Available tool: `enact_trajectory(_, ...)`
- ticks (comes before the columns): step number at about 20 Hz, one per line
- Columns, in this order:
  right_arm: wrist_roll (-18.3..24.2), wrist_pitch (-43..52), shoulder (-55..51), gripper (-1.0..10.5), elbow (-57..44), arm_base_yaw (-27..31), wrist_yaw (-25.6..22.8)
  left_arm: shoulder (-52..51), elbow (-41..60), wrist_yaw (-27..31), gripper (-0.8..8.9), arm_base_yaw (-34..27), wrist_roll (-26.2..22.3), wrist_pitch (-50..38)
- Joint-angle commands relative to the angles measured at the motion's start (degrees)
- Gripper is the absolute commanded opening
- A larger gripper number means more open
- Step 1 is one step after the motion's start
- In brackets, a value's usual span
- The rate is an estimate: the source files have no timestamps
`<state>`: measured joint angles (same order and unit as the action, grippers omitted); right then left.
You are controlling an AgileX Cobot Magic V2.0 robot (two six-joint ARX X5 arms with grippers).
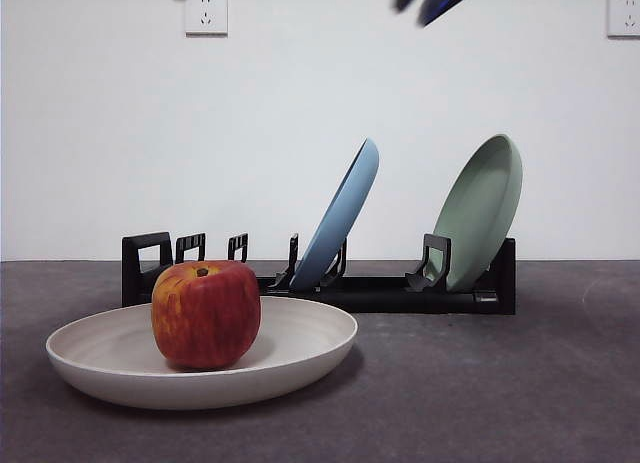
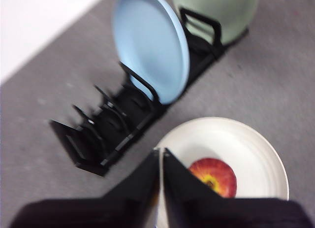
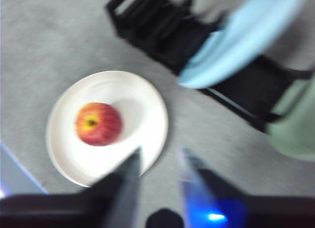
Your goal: Take the yellow plate from the plate rack,put the plate on the table,take the apple from the table,put the apple in the plate
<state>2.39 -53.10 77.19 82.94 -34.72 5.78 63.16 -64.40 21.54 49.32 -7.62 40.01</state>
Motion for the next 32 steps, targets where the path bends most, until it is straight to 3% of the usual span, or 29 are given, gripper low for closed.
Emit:
enact_trajectory(1, 0.70, -1.36, -2.12, -0.2, 0.15, 3.45, -0.15, 1.01, 0.17, -7.23, -0.10, -6.34, -4.09, 0.33)
enact_trajectory(7, 0.74, -2.43, -8.72, -0.2, -0.70, 13.35, -0.15, 1.03, 0.20, -20.35, -0.09, -25.59, -1.97, -1.92)
enact_trajectory(10, 0.76, 0.39, -12.92, -0.2, -4.02, 16.50, -0.13, 0.07, 0.31, -25.22, -0.09, -30.77, 0.87, -3.52)
enact_trajectory(16, -0.33, 13.20, -24.76, -0.2, -18.51, 17.46, -0.15, -8.76, 4.57, -24.61, -0.09, -31.41, 3.34, -10.71)
enact_trajectory(24, -7.74, 30.80, -41.90, -0.2, -44.87, 17.40, -0.17, -28.15, 28.87, -22.60, -0.09, -31.41, 6.19, -23.08)
enact_trajectory(32, -9.18, 32.09, -45.68, 0.0, -49.37, 17.42, -3.50, -34.29, 34.14, -21.68, -0.09, -31.41, 6.38, -25.40)
